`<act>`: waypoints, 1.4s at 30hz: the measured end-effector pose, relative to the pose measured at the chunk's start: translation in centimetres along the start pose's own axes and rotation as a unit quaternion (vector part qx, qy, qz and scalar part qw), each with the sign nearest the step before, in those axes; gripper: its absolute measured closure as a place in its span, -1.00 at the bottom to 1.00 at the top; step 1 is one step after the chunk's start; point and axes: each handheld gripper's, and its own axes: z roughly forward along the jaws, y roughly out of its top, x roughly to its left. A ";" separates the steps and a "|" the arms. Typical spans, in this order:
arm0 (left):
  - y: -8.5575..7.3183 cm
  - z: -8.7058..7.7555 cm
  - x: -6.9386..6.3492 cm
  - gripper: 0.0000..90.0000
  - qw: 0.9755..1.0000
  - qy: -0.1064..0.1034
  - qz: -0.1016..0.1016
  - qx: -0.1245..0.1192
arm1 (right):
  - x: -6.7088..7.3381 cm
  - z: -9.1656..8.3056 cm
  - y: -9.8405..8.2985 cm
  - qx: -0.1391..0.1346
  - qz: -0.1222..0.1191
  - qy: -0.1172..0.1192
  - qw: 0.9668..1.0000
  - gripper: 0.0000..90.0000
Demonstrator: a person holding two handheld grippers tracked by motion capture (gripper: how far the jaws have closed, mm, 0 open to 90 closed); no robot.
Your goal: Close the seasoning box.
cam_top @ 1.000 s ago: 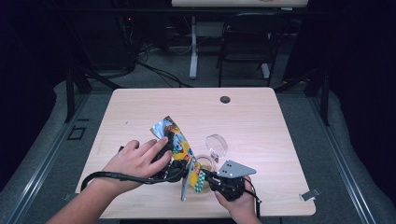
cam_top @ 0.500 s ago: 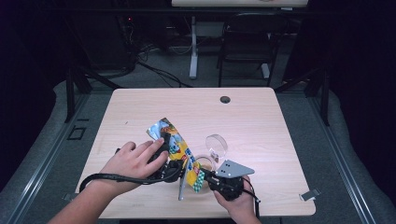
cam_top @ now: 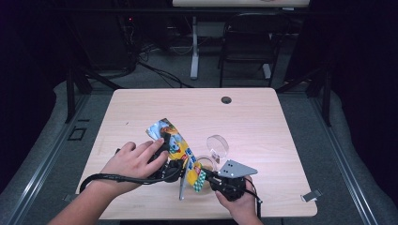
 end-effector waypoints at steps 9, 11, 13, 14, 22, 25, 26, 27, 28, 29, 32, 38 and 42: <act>-0.2 0.3 -0.2 0.66 1.000 -0.009 -0.012 -0.002 | 0.1 -0.2 0.1 -0.003 -0.009 -0.005 1.000 0.94; -0.2 0.4 -0.4 0.66 1.000 -0.011 -0.019 -0.005 | 0.1 -0.2 0.1 -0.002 -0.010 -0.007 1.000 0.94; -0.2 0.4 -0.6 0.67 1.000 -0.020 -0.021 0.002 | 0.2 -0.1 0.1 -0.001 -0.011 -0.007 1.000 0.94; -0.2 0.5 -0.7 0.67 0.999 -0.021 -0.025 0.002 | 0.2 -0.1 0.1 0.001 -0.011 -0.009 1.000 0.94; -0.5 0.7 -1.4 0.69 0.998 -0.030 -0.053 -0.005 | 0.2 -0.1 0.1 0.000 -0.015 -0.011 1.000 0.94; -0.6 0.8 -1.8 0.69 0.997 -0.034 -0.071 -0.009 | 0.2 -0.1 0.0 -0.001 -0.017 -0.015 1.000 0.94; -0.6 0.8 -1.9 0.69 0.996 -0.034 -0.076 -0.010 | 0.2 0.0 0.0 -0.001 -0.018 -0.015 1.000 0.94; -0.6 0.8 -2.0 0.69 0.996 -0.035 -0.079 -0.011 | 0.2 0.0 0.0 0.000 -0.018 -0.016 1.000 0.94; -0.6 0.8 -2.1 0.69 0.996 -0.037 -0.082 -0.012 | 0.2 0.0 0.0 0.001 -0.020 -0.017 1.000 0.94; -0.7 0.8 -2.2 0.69 0.996 -0.038 -0.085 -0.013 | 0.2 0.0 0.0 0.002 -0.021 -0.017 1.000 0.94; -0.8 0.9 -2.5 0.70 0.995 -0.041 -0.092 -0.014 | 0.3 0.0 0.0 0.003 -0.025 -0.017 1.000 0.94; -0.9 1.2 -3.1 0.72 0.993 -0.048 -0.103 -0.016 | 0.4 0.2 0.0 0.004 -0.030 -0.026 0.999 0.94; -1.0 1.3 -3.5 0.72 0.992 -0.052 -0.116 -0.017 | 0.4 0.3 0.0 0.003 -0.031 -0.026 0.999 0.94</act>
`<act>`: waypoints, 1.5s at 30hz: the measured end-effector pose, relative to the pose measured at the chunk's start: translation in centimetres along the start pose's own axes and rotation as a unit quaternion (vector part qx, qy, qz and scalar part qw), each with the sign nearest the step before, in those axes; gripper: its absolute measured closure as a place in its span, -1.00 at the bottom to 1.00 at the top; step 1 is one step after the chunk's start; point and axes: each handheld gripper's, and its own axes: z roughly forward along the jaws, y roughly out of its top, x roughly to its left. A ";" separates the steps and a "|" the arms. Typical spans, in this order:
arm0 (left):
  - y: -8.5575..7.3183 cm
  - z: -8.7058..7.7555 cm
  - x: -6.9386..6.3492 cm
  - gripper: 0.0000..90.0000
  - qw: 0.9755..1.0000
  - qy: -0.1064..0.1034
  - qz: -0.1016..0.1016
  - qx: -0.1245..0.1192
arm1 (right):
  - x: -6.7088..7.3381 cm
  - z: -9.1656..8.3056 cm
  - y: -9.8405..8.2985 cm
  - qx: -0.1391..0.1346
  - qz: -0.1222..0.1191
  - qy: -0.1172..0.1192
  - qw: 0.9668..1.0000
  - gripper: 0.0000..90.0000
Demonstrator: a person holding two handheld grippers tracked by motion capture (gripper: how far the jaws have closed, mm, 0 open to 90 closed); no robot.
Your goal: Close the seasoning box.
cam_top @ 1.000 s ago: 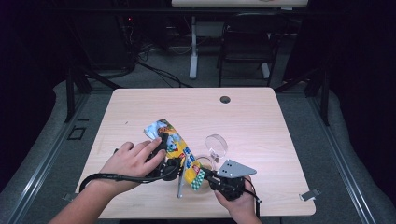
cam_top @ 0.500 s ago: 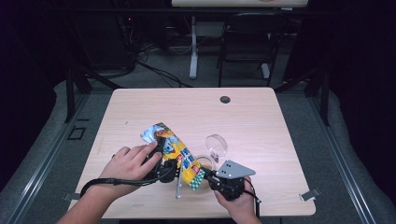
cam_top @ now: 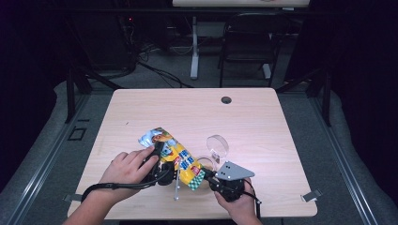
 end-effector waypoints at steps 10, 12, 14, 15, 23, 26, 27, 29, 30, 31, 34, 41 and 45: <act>-0.5 0.2 -0.7 0.72 0.999 -0.006 -0.038 -0.003 | 0.1 0.2 0.0 0.001 -0.008 -0.001 1.000 0.94; -0.6 0.3 -0.9 0.73 0.999 -0.009 -0.045 -0.004 | 0.1 0.2 0.0 0.001 -0.009 -0.002 1.000 0.93; -0.7 0.4 -1.2 0.73 0.998 -0.011 -0.055 -0.005 | 0.1 0.2 0.0 0.001 -0.010 -0.002 1.000 0.93; -0.8 0.5 -1.3 0.73 0.998 -0.010 -0.059 -0.008 | 0.1 0.2 0.1 0.000 -0.011 -0.002 1.000 0.93; -1.1 0.9 -2.1 0.75 0.996 -0.016 -0.086 -0.010 | 0.1 0.2 0.1 0.001 -0.016 -0.008 1.000 0.94; -1.2 1.0 -2.4 0.75 0.995 -0.021 -0.097 -0.011 | 0.1 0.2 0.1 0.000 -0.018 -0.010 1.000 0.93; -1.2 1.1 -2.6 0.75 0.994 -0.024 -0.103 -0.012 | 0.1 0.2 0.1 0.000 -0.019 -0.011 1.000 0.93; -1.3 1.2 -2.9 0.75 0.994 -0.029 -0.107 -0.011 | 0.1 0.3 0.1 -0.001 -0.016 -0.009 1.000 0.93; -1.3 1.2 -3.0 0.76 0.994 -0.030 -0.109 -0.012 | 0.1 0.3 0.1 -0.001 -0.016 -0.010 1.000 0.94; -1.4 1.2 -3.1 0.76 0.993 -0.031 -0.109 -0.011 | 0.0 0.3 0.1 0.000 -0.017 -0.011 1.000 0.93; -1.5 1.3 -3.4 0.77 0.992 -0.038 -0.120 -0.012 | 0.0 0.3 0.1 -0.002 -0.014 -0.011 1.000 0.94; -1.6 1.5 -4.0 0.80 0.990 -0.044 -0.134 -0.015 | 0.0 0.3 0.1 -0.005 -0.017 -0.011 1.000 0.94; -1.6 1.5 -4.3 0.81 0.989 -0.047 -0.142 -0.016 | 0.0 0.3 0.1 -0.008 -0.015 -0.015 1.000 0.94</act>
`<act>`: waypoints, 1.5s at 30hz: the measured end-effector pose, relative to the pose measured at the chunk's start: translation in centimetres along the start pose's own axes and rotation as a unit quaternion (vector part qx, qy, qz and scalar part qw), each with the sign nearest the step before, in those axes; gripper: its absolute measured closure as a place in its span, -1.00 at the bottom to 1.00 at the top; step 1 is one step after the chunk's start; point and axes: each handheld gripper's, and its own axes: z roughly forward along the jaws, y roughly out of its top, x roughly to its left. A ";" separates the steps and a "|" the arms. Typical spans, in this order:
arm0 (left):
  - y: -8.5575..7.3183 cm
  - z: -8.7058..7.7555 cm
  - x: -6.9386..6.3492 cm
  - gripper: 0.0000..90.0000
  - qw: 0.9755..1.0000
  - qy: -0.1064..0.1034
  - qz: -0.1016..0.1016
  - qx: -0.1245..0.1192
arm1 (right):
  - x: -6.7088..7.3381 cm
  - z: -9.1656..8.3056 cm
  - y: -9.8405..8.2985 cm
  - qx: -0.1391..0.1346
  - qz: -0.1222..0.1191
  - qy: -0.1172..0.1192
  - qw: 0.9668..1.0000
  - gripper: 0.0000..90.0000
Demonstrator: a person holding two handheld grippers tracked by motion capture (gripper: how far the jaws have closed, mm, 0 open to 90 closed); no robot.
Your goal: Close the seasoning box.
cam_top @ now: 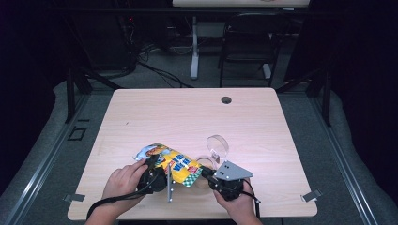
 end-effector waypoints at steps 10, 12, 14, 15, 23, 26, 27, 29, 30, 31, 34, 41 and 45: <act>-0.5 0.3 -0.6 0.83 1.000 -0.016 -0.023 -0.007 | -0.1 0.0 0.1 -0.005 0.004 0.003 1.000 0.94; -0.6 0.4 -0.8 0.83 0.999 -0.016 -0.030 -0.009 | -0.1 0.0 0.1 -0.007 0.005 0.003 1.000 0.94; -0.8 0.5 -0.9 0.83 0.999 -0.021 -0.039 -0.013 | -0.1 0.0 0.1 -0.007 0.005 0.002 1.000 0.94; -0.8 0.5 -1.0 0.84 0.999 -0.021 -0.041 -0.014 | -0.1 0.1 0.1 -0.008 0.005 0.003 1.000 0.94; -1.4 0.9 -1.5 0.86 0.997 -0.037 -0.068 -0.021 | -0.2 0.2 0.2 -0.013 0.010 0.004 1.000 0.91; -1.6 1.0 -1.7 0.86 0.996 -0.041 -0.074 -0.025 | -0.2 0.2 0.3 -0.015 0.013 0.008 1.000 0.89; -1.7 1.0 -1.7 0.87 0.996 -0.042 -0.076 -0.026 | -0.2 0.2 0.3 -0.016 0.014 0.008 1.000 0.88; -1.8 1.2 -1.9 0.87 0.995 -0.046 -0.084 -0.031 | -0.3 0.3 0.3 -0.019 0.018 0.011 1.000 0.88; -1.9 1.2 -2.0 0.87 0.995 -0.048 -0.087 -0.032 | -0.3 0.3 0.3 -0.019 0.020 0.011 1.000 0.88; -2.0 1.3 -2.1 0.87 0.994 -0.051 -0.091 -0.033 | -0.2 0.3 0.3 -0.021 0.020 0.012 1.000 0.87; -2.2 1.4 -2.3 0.87 0.993 -0.057 -0.100 -0.037 | -0.3 0.4 0.4 -0.018 0.017 0.012 1.000 0.85; -2.7 1.8 -2.5 0.87 0.988 -0.079 -0.126 -0.044 | -0.2 0.6 0.5 -0.021 0.014 0.015 1.000 0.77; -2.9 2.1 -2.7 0.88 0.985 -0.092 -0.138 -0.052 | -0.2 0.8 0.5 -0.023 0.012 0.015 1.000 0.74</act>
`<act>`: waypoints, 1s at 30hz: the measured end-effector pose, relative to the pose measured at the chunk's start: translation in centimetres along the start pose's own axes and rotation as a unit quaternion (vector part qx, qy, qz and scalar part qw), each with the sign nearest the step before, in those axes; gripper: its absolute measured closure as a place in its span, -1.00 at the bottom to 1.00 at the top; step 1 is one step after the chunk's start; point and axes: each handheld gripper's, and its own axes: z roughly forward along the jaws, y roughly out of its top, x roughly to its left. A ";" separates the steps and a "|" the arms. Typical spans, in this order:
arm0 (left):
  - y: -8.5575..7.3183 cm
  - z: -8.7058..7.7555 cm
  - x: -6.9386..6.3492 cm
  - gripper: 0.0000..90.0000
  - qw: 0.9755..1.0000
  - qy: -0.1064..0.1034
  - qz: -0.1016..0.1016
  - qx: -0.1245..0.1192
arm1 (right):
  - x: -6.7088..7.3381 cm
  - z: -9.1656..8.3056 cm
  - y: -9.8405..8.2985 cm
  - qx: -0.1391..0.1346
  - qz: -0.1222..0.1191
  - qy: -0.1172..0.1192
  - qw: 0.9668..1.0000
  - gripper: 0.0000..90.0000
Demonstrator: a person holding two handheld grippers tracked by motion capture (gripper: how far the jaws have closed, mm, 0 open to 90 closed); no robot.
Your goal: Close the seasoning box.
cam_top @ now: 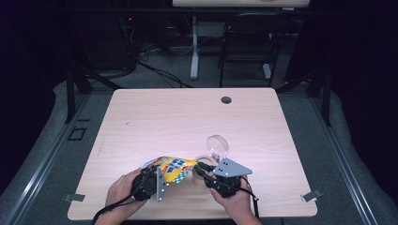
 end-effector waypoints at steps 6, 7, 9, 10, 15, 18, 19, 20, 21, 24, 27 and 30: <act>-0.7 0.4 -0.1 0.88 0.999 -0.022 -0.022 -0.009 | 0.0 0.1 0.0 0.001 0.001 0.006 1.000 0.70; -0.7 0.4 -0.1 0.88 0.999 -0.024 -0.025 -0.011 | 0.0 0.1 0.0 0.002 -0.001 0.006 1.000 0.69; -0.8 0.5 -0.1 0.88 0.999 -0.028 -0.037 -0.018 | 0.0 0.2 0.0 0.002 -0.003 0.008 1.000 0.66; -0.8 0.5 -0.1 0.87 0.999 -0.029 -0.036 -0.017 | 0.0 0.2 0.0 0.001 -0.003 0.009 1.000 0.65; -1.1 0.6 -0.1 0.87 0.998 -0.037 -0.052 -0.023 | 0.1 0.1 -0.1 0.000 -0.006 0.008 1.000 0.59; -1.3 0.6 0.1 0.86 0.996 -0.048 -0.067 -0.030 | 0.1 0.0 -0.2 0.000 -0.008 0.009 1.000 0.56; -1.3 0.6 0.2 0.85 0.996 -0.051 -0.073 -0.031 | 0.1 0.0 -0.2 -0.002 -0.006 0.006 1.000 0.55; -1.4 0.6 0.2 0.85 0.995 -0.052 -0.076 -0.033 | 0.1 -0.1 -0.3 -0.003 -0.004 0.005 1.000 0.54; -1.4 0.6 0.3 0.85 0.995 -0.053 -0.080 -0.033 | 0.0 -0.1 -0.3 -0.003 -0.003 0.006 1.000 0.53; -1.5 0.6 0.4 0.85 0.994 -0.057 -0.088 -0.035 | 0.0 -0.1 -0.4 0.000 -0.004 0.005 1.000 0.50; -1.6 0.6 0.5 0.84 0.993 -0.062 -0.096 -0.038 | -0.1 -0.1 -0.5 0.000 -0.005 0.005 1.000 0.47; -1.8 0.7 0.7 0.84 0.991 -0.068 -0.109 -0.043 | -0.1 -0.2 -0.7 0.001 -0.007 0.005 1.000 0.42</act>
